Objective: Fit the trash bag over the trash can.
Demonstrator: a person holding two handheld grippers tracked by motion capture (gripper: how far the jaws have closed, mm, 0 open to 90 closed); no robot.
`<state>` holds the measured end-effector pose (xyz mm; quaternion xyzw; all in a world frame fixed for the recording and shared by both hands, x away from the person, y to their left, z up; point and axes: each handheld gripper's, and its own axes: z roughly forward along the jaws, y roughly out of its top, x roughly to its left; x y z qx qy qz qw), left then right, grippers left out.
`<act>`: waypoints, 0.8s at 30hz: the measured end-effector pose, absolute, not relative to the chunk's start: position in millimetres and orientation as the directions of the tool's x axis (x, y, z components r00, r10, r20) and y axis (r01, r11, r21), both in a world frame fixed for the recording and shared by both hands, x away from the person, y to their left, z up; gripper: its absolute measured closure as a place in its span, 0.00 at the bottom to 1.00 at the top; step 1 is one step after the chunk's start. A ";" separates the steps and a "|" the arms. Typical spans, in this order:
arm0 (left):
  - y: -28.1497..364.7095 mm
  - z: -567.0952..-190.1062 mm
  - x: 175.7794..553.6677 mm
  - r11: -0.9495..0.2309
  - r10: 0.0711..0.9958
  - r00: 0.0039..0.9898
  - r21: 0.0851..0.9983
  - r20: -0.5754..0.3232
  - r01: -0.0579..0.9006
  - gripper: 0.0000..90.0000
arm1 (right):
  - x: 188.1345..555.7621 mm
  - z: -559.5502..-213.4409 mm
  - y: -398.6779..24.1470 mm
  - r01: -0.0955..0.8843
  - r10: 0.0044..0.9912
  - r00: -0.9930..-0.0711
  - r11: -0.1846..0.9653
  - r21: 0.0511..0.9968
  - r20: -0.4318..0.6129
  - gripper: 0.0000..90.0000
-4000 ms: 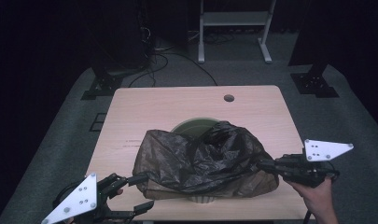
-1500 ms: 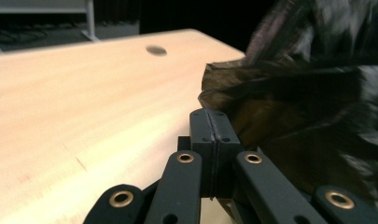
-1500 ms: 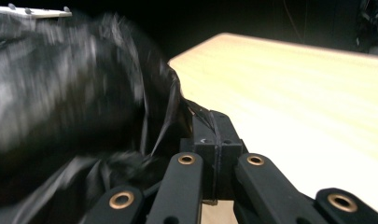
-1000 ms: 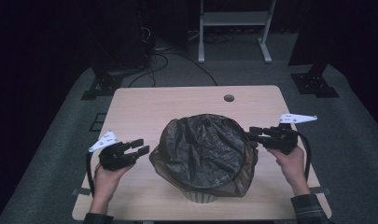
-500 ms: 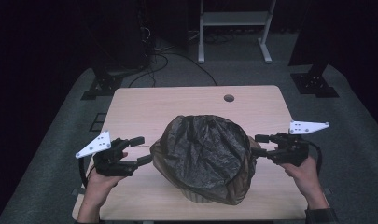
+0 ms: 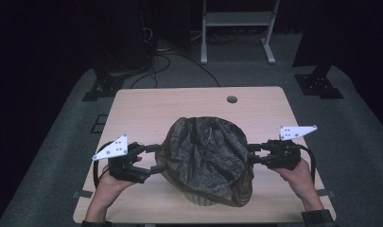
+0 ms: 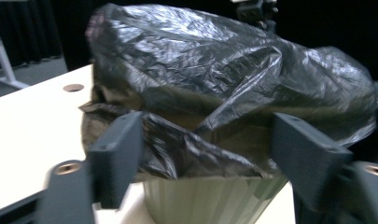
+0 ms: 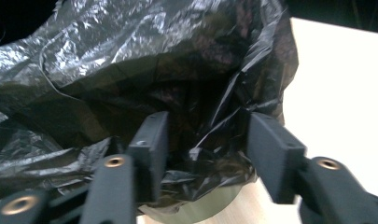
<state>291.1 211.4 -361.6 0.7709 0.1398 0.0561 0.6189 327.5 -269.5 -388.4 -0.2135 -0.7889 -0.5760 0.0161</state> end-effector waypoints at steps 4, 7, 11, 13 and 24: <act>209.1 -359.7 290.2 -0.213 0.249 0.966 0.969 -0.068 0.123 0.79 | 325.8 -388.7 -265.2 0.333 0.283 -0.924 0.257 0.907 0.259 0.95; 207.9 -359.5 286.7 -0.255 0.242 0.969 0.960 -0.055 0.119 0.99 | 323.5 -387.9 -264.1 0.328 0.284 -0.925 0.264 0.907 0.252 1.00; 209.1 -370.5 282.9 -0.308 0.236 0.969 0.940 -0.070 0.143 0.99 | 319.2 -390.1 -265.3 0.333 0.294 -0.924 0.303 0.893 0.245 1.00; 210.7 -379.8 281.7 -0.319 0.238 0.968 0.935 -0.080 0.155 0.99 | 315.6 -393.9 -266.7 0.339 0.302 -0.922 0.316 0.886 0.245 1.00; 214.2 -418.3 276.7 -0.354 0.191 0.965 0.905 -0.178 0.237 0.99 | 309.4 -433.5 -268.1 0.415 0.334 -0.896 0.397 0.819 0.292 1.00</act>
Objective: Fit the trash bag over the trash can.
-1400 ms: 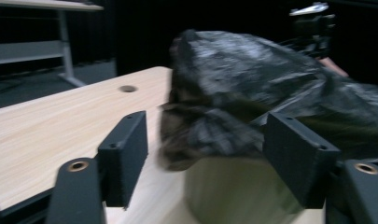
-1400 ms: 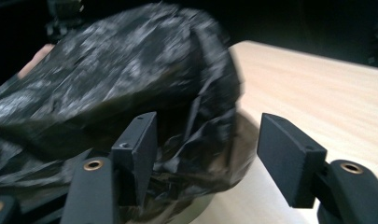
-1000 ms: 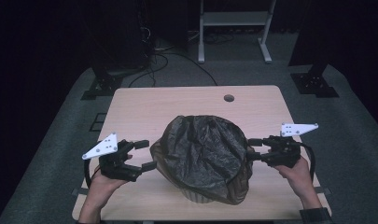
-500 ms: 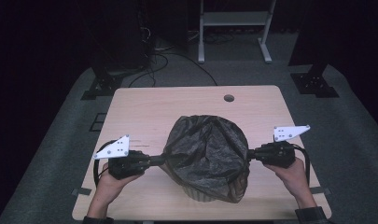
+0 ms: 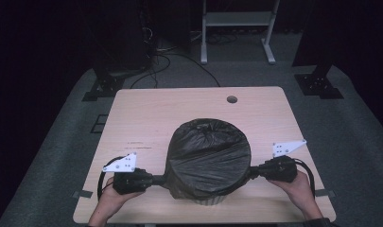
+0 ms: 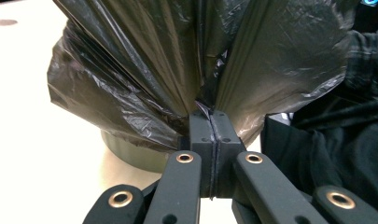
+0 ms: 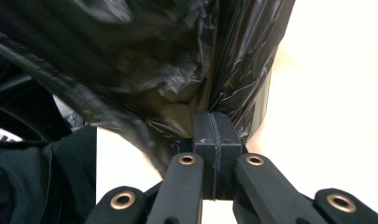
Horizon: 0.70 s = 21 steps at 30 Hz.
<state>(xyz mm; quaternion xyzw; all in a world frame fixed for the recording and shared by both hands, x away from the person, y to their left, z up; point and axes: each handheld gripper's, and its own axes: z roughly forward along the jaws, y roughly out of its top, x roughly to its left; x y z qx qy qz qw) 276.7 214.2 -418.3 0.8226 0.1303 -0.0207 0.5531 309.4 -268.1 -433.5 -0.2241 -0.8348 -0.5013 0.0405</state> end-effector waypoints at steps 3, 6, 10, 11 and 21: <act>215.1 -423.2 276.8 -0.353 0.188 0.964 0.903 -0.188 0.245 0.99 | 306.9 -438.2 -266.8 0.421 0.326 -0.896 0.411 0.809 0.301 1.00; 216.7 -426.0 278.8 -0.355 0.194 0.962 0.901 -0.192 0.251 0.99 | 305.1 -439.6 -266.0 0.422 0.322 -0.897 0.415 0.806 0.304 1.00; 212.5 -425.4 274.3 -0.390 0.158 0.971 0.892 -0.182 0.230 0.99 | 301.1 -440.7 -263.4 0.411 0.305 -0.904 0.431 0.803 0.299 1.00; 210.9 -424.7 271.8 -0.401 0.142 0.974 0.889 -0.179 0.222 0.99 | 298.9 -439.6 -263.1 0.407 0.302 -0.907 0.440 0.801 0.294 1.00; 211.2 -423.3 270.7 -0.399 0.189 0.971 0.892 -0.148 0.213 0.99 | 291.2 -436.8 -262.8 0.388 0.305 -0.913 0.450 0.805 0.270 1.00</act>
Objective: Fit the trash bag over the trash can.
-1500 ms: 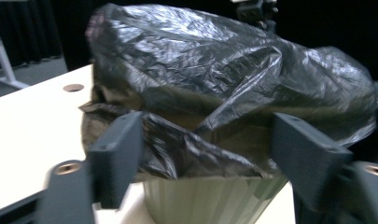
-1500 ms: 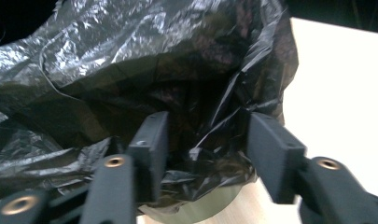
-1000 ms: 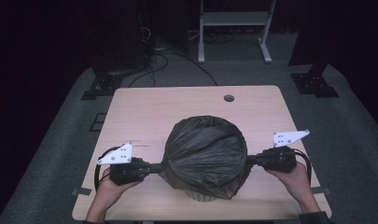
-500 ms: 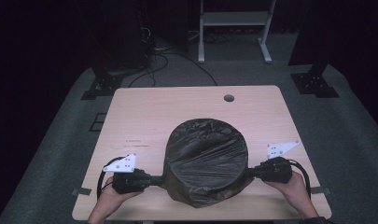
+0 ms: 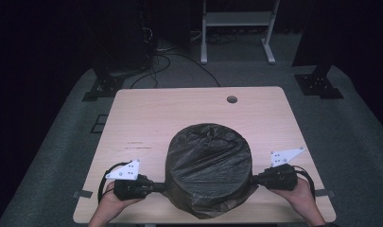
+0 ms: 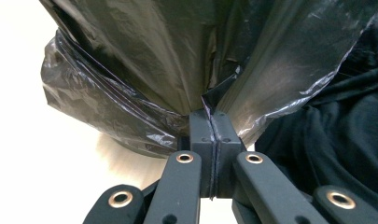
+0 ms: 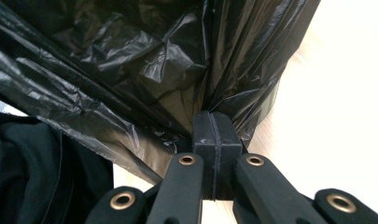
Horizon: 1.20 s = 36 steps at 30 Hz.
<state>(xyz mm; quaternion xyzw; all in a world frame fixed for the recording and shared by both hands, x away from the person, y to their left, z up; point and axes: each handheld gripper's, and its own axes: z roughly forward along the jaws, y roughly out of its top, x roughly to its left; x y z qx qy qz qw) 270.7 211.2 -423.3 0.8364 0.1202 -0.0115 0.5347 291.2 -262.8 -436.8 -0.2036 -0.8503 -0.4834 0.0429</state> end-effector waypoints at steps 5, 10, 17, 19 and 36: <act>205.9 -422.5 280.7 -0.405 0.250 0.961 0.889 -0.116 0.213 0.99 | 298.0 -437.6 -255.9 0.387 0.312 -0.912 0.438 0.811 0.267 1.00; 207.0 -425.1 294.6 -0.398 0.332 0.940 0.891 -0.081 0.217 0.99 | 309.1 -437.4 -248.7 0.383 0.368 -0.901 0.429 0.818 0.229 1.00; 207.7 -432.7 294.4 -0.446 0.285 0.955 0.872 -0.077 0.203 0.99 | 317.2 -443.9 -241.1 0.389 0.379 -0.899 0.465 0.795 0.219 1.00; 209.0 -435.4 290.4 -0.480 0.258 0.964 0.856 -0.069 0.190 0.99 | 316.4 -443.8 -243.5 0.390 0.378 -0.900 0.473 0.790 0.218 1.00; 219.2 -464.8 292.2 -0.650 0.312 0.947 0.709 -0.081 0.275 0.88 | 318.7 -466.9 -255.9 0.430 0.434 -0.880 0.553 0.714 0.194 0.97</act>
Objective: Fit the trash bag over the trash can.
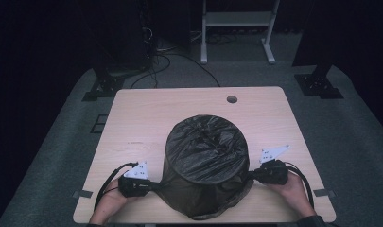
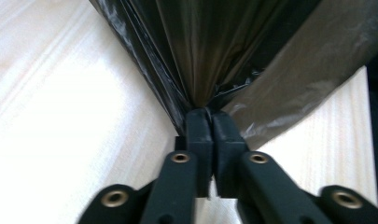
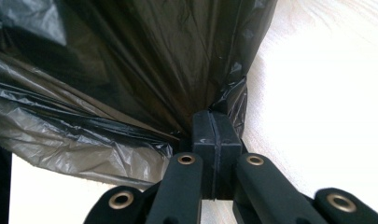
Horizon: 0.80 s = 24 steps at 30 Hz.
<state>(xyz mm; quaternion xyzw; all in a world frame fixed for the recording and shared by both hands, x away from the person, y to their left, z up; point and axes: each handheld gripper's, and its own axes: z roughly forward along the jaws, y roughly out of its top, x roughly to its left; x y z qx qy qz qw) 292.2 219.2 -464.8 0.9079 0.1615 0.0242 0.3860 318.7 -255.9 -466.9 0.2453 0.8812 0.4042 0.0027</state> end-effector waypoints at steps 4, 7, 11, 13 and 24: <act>228.5 -455.4 291.7 -0.542 0.331 0.935 0.786 -0.126 0.298 0.58 | 318.7 -461.0 -261.7 0.425 0.452 -0.871 0.496 0.758 0.193 0.56; 235.5 -443.1 289.8 -0.452 0.313 0.935 0.840 -0.166 0.300 0.43 | 318.4 -454.7 -267.6 0.419 0.457 -0.866 0.439 0.795 0.205 0.37; 240.4 -428.1 285.9 -0.368 0.285 0.941 0.885 -0.184 0.285 0.24 | 316.2 -444.8 -273.1 0.407 0.433 -0.871 0.375 0.833 0.231 0.18; 241.4 -422.3 284.4 -0.359 0.284 0.943 0.892 -0.175 0.274 0.17 | 315.3 -441.1 -273.5 0.396 0.411 -0.880 0.363 0.844 0.236 0.12; 228.5 -375.0 276.7 -0.275 0.322 0.938 0.934 -0.133 0.226 0.00 | 316.6 -420.0 -262.9 0.286 0.300 -0.934 0.304 0.909 0.194 0.11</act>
